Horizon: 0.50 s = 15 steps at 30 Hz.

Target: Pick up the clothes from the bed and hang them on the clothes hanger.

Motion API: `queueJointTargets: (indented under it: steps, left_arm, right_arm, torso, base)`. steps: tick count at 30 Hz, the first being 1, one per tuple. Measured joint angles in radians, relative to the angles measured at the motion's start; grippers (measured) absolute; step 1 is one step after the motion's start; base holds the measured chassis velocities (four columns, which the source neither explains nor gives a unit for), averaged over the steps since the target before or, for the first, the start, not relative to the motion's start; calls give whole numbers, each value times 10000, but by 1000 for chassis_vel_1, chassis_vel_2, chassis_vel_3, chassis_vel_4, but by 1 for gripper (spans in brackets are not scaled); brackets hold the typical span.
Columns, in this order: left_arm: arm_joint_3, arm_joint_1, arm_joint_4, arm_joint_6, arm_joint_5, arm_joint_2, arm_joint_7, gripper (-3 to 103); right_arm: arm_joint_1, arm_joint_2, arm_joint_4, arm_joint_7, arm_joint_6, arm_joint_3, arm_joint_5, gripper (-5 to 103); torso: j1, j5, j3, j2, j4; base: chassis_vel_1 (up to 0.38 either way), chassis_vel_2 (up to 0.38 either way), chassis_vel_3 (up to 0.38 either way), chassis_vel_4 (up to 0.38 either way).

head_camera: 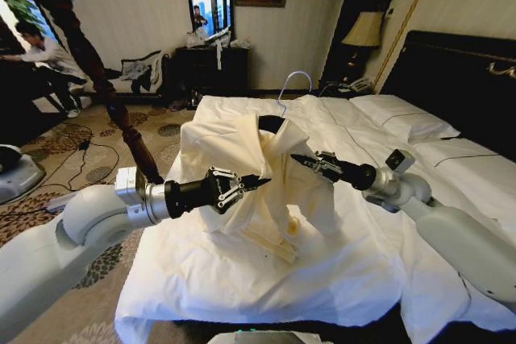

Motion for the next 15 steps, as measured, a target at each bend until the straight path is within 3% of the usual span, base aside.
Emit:
queueJointTargets:
  steps: [7,15]
  left_arm:
    - [-259,-608,58,-24,-739,179,-155,0]
    - [-533,-744,281,-75,-761,523,104,0]
  right_arm:
    - [-386,11,20,-599,1,7,-901,16]
    - [-461,48,-341,-1024,-5,41,-1450,16]
  torso:
    - [0,1,0,0,-2]
    - [0,2,0,0,0]
  base:
    - [0,0,0,0]
    - [0,0,0,0]
